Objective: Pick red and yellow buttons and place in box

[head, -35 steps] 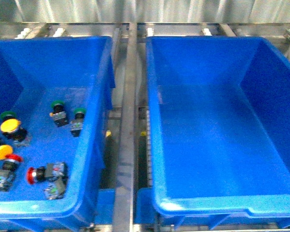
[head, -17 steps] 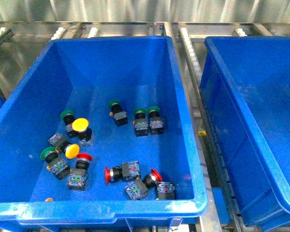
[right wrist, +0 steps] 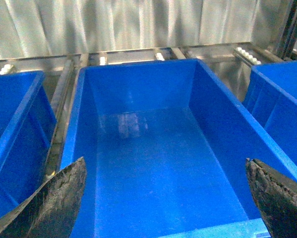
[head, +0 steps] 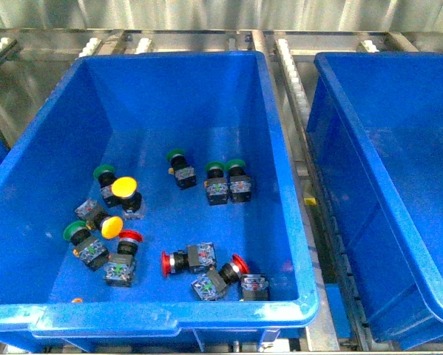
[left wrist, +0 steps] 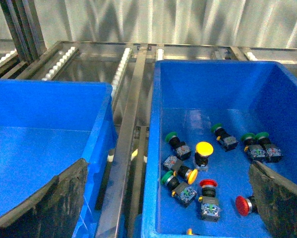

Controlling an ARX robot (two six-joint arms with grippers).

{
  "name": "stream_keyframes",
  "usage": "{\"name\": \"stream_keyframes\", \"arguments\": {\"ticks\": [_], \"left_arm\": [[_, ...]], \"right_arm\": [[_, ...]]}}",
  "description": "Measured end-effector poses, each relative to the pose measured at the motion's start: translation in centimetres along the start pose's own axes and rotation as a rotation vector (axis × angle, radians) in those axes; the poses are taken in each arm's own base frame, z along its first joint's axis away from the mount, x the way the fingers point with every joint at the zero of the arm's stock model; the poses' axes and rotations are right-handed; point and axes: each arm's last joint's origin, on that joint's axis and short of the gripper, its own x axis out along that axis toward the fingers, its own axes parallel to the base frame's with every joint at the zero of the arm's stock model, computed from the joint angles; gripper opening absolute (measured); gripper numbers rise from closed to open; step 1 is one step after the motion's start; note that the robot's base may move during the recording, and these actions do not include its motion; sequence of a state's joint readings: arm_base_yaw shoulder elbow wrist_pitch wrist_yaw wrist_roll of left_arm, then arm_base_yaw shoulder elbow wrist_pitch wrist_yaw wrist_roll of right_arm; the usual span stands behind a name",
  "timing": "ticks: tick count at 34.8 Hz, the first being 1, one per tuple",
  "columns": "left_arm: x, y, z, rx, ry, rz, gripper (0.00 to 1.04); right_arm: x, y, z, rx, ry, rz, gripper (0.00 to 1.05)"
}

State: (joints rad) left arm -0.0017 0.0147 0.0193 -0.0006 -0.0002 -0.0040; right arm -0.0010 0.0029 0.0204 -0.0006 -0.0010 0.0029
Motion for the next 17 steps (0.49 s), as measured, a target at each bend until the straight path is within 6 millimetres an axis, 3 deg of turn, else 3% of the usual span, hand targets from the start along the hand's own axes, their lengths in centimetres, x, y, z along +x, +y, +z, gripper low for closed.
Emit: {"name": "stream_keyframes", "arguments": {"ticks": [17], "left_arm": [[0.0,0.0,0.0,0.0,0.0,0.0,0.97]], "right_arm": [[0.0,0.0,0.0,0.0,0.0,0.0,0.98]]}}
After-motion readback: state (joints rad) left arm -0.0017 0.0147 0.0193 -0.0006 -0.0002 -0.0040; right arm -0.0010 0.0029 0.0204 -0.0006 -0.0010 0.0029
